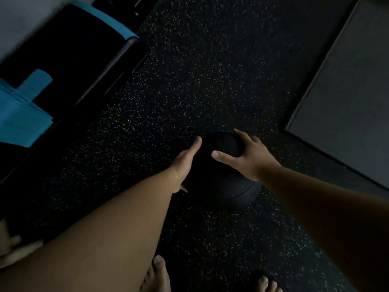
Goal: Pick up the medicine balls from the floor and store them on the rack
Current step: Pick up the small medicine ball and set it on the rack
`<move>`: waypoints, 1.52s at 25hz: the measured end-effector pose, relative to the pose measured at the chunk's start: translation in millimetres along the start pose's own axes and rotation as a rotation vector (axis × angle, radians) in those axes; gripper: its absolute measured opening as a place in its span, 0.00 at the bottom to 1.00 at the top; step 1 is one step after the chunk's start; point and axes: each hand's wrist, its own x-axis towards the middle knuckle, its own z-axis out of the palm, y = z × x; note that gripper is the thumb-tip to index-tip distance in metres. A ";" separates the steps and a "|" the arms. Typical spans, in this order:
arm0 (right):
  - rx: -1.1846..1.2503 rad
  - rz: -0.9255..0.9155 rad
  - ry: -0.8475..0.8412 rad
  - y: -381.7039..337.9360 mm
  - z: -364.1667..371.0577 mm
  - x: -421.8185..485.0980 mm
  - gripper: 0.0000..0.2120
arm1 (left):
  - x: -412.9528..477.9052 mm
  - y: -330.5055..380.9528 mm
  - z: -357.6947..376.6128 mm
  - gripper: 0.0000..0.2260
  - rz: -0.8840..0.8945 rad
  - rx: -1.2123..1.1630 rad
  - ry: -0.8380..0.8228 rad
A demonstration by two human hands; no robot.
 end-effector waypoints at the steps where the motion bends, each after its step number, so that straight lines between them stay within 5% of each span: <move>1: 0.030 -0.009 0.010 0.9 3.6 -1.5 0.64 | -1.8 -3.0 0.5 0.49 -0.009 -0.032 -0.007; 5: 0.140 -0.064 0.072 3.5 6.5 -19.2 0.61 | -16.7 -9.1 1.6 0.61 0.061 -0.093 0.075; 9: 0.243 -0.166 0.106 -26.6 -11.6 -59.3 0.61 | -86.6 10.2 -15.8 0.42 0.181 -0.097 0.193; 13: 0.311 -0.329 0.109 -108.8 -72.4 -122.5 0.59 | -198.3 55.9 -58.5 0.46 0.319 -0.083 0.271; 17: 0.354 -0.506 0.183 -226.4 -166.7 -210.6 0.59 | -348.1 133.9 -109.7 0.44 0.492 -0.057 0.398; 21: 0.346 -0.685 0.254 -361.1 -281.4 -328.5 0.59 | -539.2 211.8 -158.0 0.53 0.659 -0.072 0.537; 27: 0.356 -1.046 0.400 -515.3 -410.9 -499.2 0.57 | -790.6 272.9 -207.7 0.47 0.952 -0.128 0.737; 30: 0.380 -1.205 0.432 -574.7 -444.0 -575.6 0.55 | -892.3 278.1 -230.9 0.52 1.080 -0.192 0.862; 38: 0.422 -1.560 0.295 -704.2 -422.1 -738.3 0.53 | -1084.6 202.1 -299.4 0.46 1.185 -0.224 1.195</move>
